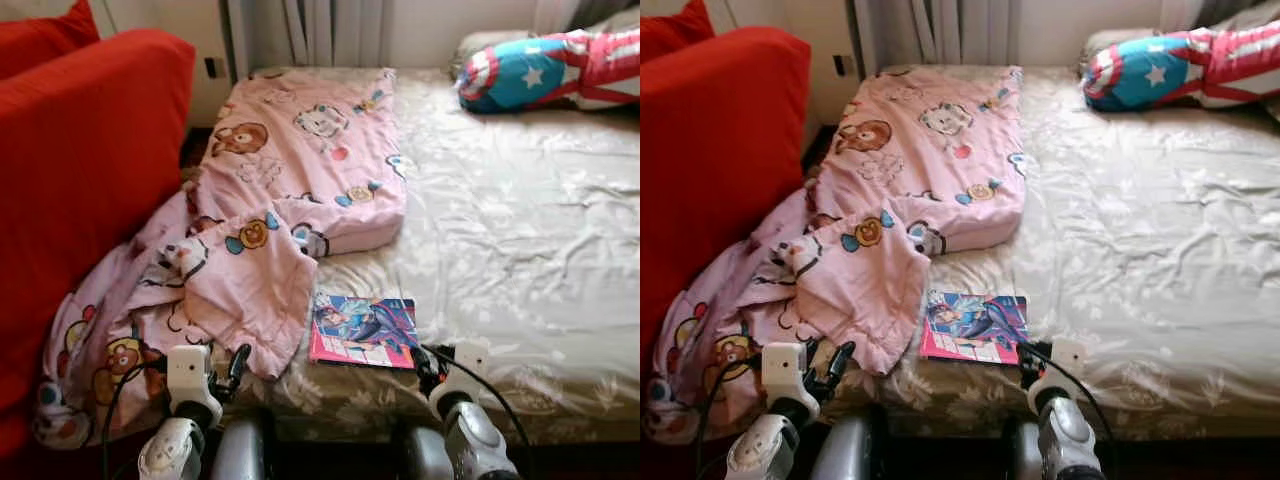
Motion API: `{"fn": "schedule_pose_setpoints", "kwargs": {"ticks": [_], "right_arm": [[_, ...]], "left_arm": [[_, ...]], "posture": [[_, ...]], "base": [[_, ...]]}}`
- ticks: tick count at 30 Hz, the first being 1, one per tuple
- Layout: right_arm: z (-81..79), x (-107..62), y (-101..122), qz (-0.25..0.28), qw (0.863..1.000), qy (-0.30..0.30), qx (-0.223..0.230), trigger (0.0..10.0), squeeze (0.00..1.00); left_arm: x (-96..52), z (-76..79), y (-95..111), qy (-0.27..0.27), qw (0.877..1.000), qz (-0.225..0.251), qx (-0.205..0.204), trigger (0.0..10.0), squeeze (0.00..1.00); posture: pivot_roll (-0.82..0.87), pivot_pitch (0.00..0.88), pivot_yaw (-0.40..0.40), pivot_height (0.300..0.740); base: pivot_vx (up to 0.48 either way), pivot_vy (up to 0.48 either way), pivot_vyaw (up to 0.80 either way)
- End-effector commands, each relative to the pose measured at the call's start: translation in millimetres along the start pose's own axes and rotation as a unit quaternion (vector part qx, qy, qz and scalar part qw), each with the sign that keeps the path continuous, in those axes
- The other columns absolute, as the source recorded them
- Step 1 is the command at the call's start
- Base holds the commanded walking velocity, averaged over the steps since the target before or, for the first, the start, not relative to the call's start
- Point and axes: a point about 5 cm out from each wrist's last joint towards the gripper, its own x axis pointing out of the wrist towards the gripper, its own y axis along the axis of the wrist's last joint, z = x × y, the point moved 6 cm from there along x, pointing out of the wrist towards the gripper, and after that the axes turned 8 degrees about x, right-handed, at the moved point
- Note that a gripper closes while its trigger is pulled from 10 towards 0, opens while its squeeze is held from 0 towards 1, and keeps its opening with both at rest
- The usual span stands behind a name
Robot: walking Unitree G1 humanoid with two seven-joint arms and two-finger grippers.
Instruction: Clean up the room
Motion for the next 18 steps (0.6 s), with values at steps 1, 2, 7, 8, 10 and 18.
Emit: {"fn": "schedule_pose_setpoints", "kwargs": {"ticks": [1,2,7,8,10,18], "right_arm": [[3.4,0.4,0,-0.004,1.000,-0.009,0.015,10.0,0.00],[3.9,1.6,2,-0.002,1.000,-0.014,0.023,10.0,0.00],[2.2,6.3,14,0.014,0.998,-0.019,0.057,10.0,0.00],[0.8,6.8,15,0.016,0.998,-0.015,0.061,10.0,0.00],[-1.2,7.4,16,0.017,0.998,-0.008,0.064,10.0,0.00],[-10.2,8.2,27,0.029,0.995,0.049,0.083,10.0,0.00]], "left_arm": [[-0.2,1.8,3,-0.006,1.000,0.002,0.008,10.0,0.00],[-0.7,2.3,4,-0.008,1.000,0.004,0.010,10.0,0.00],[-4.1,3.1,15,-0.014,1.000,0.015,0.022,10.0,0.00],[-5.2,2.6,16,-0.013,1.000,0.017,0.023,10.0,0.00],[-6.5,2.0,17,-0.013,0.999,0.017,0.023,10.0,0.00],[-38.6,-6.8,23,0.002,0.999,0.012,0.036,10.0,0.00]], "posture": [[0.06,0.145,-0.002,0.596],[0.08,0.162,0.001,0.596],[0.10,0.206,0.008,0.596],[0.11,0.219,0.009,0.596],[0.11,0.227,0.010,0.596],[0.16,0.320,0.016,0.596]], "base": [[0.000,0.000,0.00],[0.000,0.000,0.00],[0.000,0.000,0.00],[0.000,0.000,0.00],[0.000,0.000,0.00],[0.000,0.000,0.00]]}}
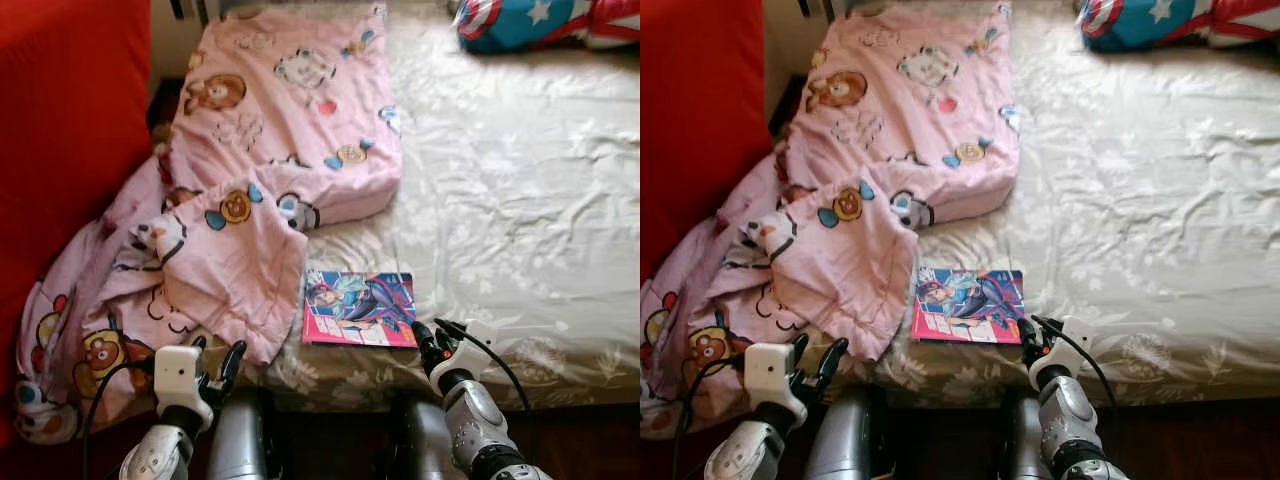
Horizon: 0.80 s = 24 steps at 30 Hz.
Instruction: Clean up the room
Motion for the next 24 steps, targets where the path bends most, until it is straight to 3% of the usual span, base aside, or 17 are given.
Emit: {"fn": "schedule_pose_setpoints", "kwargs": {"ticks": [1,10,11,18,20,21,24], "right_arm": [[0.1,-0.3,1,-0.001,1.000,0.010,0.011,10.0,0.00],[-10.8,3.2,6,0.000,0.999,0.041,0.026,10.0,0.00],[-12.3,2.5,2,-0.008,0.997,0.051,0.055,10.0,0.00],[-11.6,-5.6,-17,-0.040,0.990,0.074,0.114,10.0,0.00],[-5.8,-10.9,-24,-0.045,0.982,0.073,0.168,10.0,0.00],[-5.8,-10.9,-24,-0.045,0.982,0.073,0.168,10.0,0.00],[1.4,-14.5,-23,-0.034,0.970,0.070,0.231,10.0,0.00]], "left_arm": [[-8.8,-4.9,-2,0.005,1.000,-0.015,0.010,10.0,0.00],[-18.5,-5.1,-2,0.007,1.000,-0.028,0.011,10.0,0.00],[-21.5,-4.5,-1,0.006,0.999,-0.032,0.012,10.0,0.00],[-26.7,-3.2,2,0.004,0.999,-0.036,0.014,10.0,0.00],[-30.9,-2.9,2,0.003,0.999,-0.040,0.016,10.0,0.00],[-30.9,-2.9,2,0.003,0.999,-0.040,0.016,10.0,0.00],[-37.4,-2.9,3,0.003,0.999,-0.043,0.018,10.0,0.00]], "posture": [[0.16,0.325,0.017,0.596],[0.17,0.342,0.019,0.596],[0.17,0.346,0.020,0.596],[0.19,0.357,0.026,0.596],[0.19,0.363,0.030,0.596],[0.19,0.363,0.030,0.596],[0.21,0.377,0.033,0.596]], "base": [[0.000,0.000,0.00],[0.000,0.000,0.00],[0.000,0.000,0.00],[0.000,0.000,0.00],[0.000,0.000,0.00],[0.000,0.000,0.00],[0.000,0.000,0.00]]}}
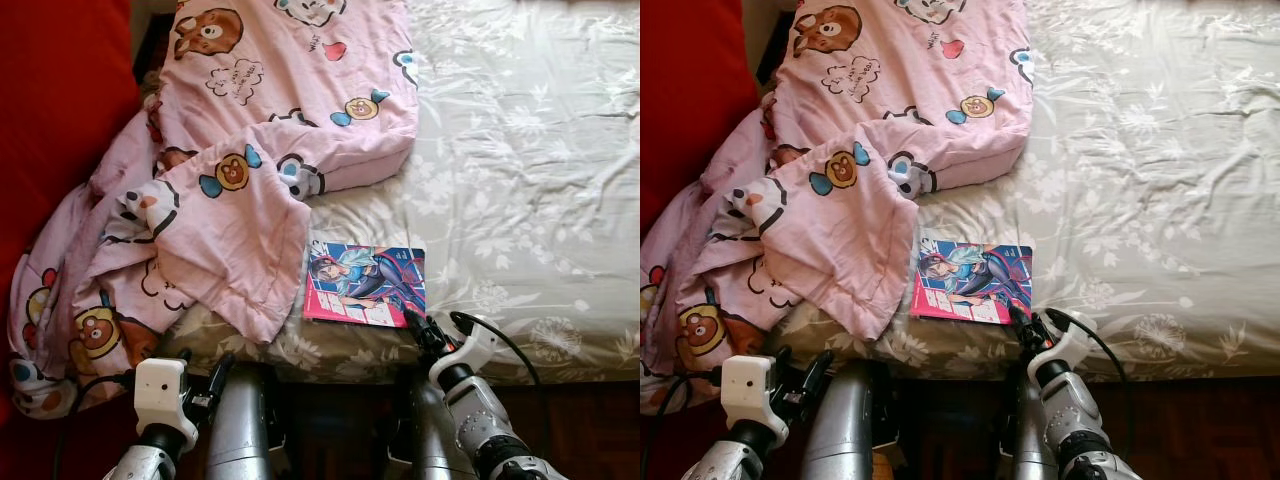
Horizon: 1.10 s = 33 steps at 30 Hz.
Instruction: Clean up the room
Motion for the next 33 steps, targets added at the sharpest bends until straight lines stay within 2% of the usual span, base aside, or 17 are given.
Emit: {"fn": "schedule_pose_setpoints", "kwargs": {"ticks": [1,2,5,11,14,15,16,22,25,28,29,30,31,33], "right_arm": [[18.9,-14.3,-15,-0.008,0.998,-0.025,0.065,10.0,0.00],[18.9,-14.3,-15,-0.008,0.998,-0.025,0.065,10.0,0.00],[23.4,-16.7,-4,0.031,0.989,-0.024,0.141,10.0,0.00],[24.4,-16.1,5,0.061,0.979,-0.025,0.193,10.0,0.00],[7.6,-6.0,4,0.058,0.975,0.007,0.214,10.0,0.00],[-5.5,1.2,2,0.050,0.973,0.029,0.224,10.0,0.00],[-14.7,5.8,-2,0.039,0.973,0.044,0.225,10.0,0.00],[-35.1,14.9,-17,-0.003,0.975,0.069,0.211,10.0,0.00],[-40.6,17.2,-22,-0.016,0.976,0.074,0.205,10.0,0.00],[-39.5,15.9,-24,-0.016,0.976,0.074,0.207,10.0,0.00],[-36.7,13.8,-27,-0.020,0.976,0.070,0.207,4.4,0.00],[-36.7,13.8,-27,-0.020,0.976,0.070,0.207,4.4,0.00],[-34.1,12.2,-29,-0.023,0.976,0.066,0.207,0.0,0.00],[-32.0,10.9,-31,-0.024,0.976,0.063,0.206,0.0,0.00]], "left_arm": [[-10.4,0.5,-7,-0.002,1.000,-0.022,0.006,10.0,0.00],[-10.4,0.5,-7,-0.002,1.000,-0.022,0.006,10.0,0.00],[-18.8,-2.9,-7,0.002,0.999,-0.030,0.009,10.0,0.00],[-24.4,-4.6,-2,0.006,0.999,-0.033,0.011,10.0,0.00],[-26.4,-6.5,0,0.008,0.999,-0.034,0.013,10.0,0.00],[-27.2,-7.9,1,0.010,0.999,-0.036,0.015,10.0,0.00],[-28.2,-8.4,1,0.010,0.999,-0.037,0.016,10.0,0.00],[-30.6,-9.5,1,0.013,0.999,-0.043,0.017,10.0,0.00],[-30.9,-10.0,0,0.014,0.999,-0.046,0.017,10.0,0.00],[-30.6,-9.7,-1,0.014,0.999,-0.048,0.018,10.0,0.00],[-29.8,-8.4,-2,0.010,0.999,-0.048,0.022,10.0,0.00],[-29.8,-8.4,-2,0.010,0.999,-0.048,0.022,10.0,0.00],[-29.4,-7.6,-2,0.008,0.998,-0.049,0.025,10.0,0.00],[-29.1,-7.3,-2,0.008,0.998,-0.049,0.024,10.0,0.00]], "posture": [[0.22,0.382,0.034,0.596],[0.22,0.382,0.034,0.596],[0.23,0.397,0.035,0.596],[0.25,0.406,0.035,0.596],[0.26,0.415,0.036,0.596],[0.26,0.418,0.036,0.596],[0.26,0.418,0.036,0.596],[0.27,0.418,0.034,0.596],[0.27,0.416,0.031,0.596],[0.27,0.415,0.030,0.596],[0.26,0.413,0.026,0.596],[0.26,0.413,0.026,0.596],[0.26,0.413,0.026,0.596],[0.26,0.412,0.026,0.596]], "base": [[0.000,0.000,0.00],[0.000,0.000,0.00],[0.000,0.000,0.00],[0.000,0.000,0.00],[0.000,0.000,0.00],[0.000,0.000,0.00],[0.000,0.000,0.00],[0.000,0.000,0.00],[0.000,0.000,0.00],[0.000,0.000,0.00],[0.000,0.000,0.00],[0.000,0.000,0.00],[0.000,0.000,0.00],[0.000,0.000,0.00]]}}
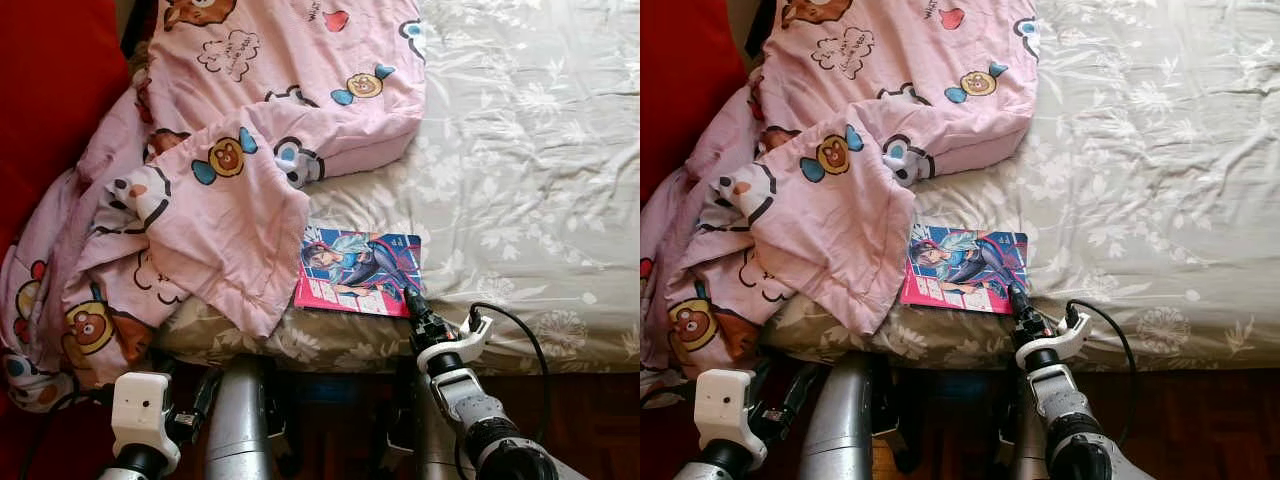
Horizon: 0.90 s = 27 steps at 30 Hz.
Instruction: Clean up the room
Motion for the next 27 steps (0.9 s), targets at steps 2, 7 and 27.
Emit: {"fn": "schedule_pose_setpoints", "kwargs": {"ticks": [2,7,27], "right_arm": [[18.3,-11.6,-23,-0.034,0.999,-0.028,0.015,0.0,0.00],[22.0,-14.8,-23,-0.033,0.999,-0.033,0.017,0.0,0.00],[0.2,-0.7,-16,-0.011,0.999,0.011,0.033,0.0,0.00]], "left_arm": [[-5.5,-0.3,-14,0.002,1.000,-0.031,0.003,10.0,0.00],[-4.8,0.6,-15,0.002,0.999,-0.032,0.002,10.0,0.00],[11.8,-0.2,-19,0.003,1.000,-0.028,0.011,10.0,0.00]], "posture": [[0.26,0.410,0.024,0.596],[0.25,0.406,0.022,0.596],[0.23,0.343,0.016,0.596]], "base": [[0.000,0.000,0.00],[0.000,0.000,0.00],[0.000,0.000,0.00]]}}
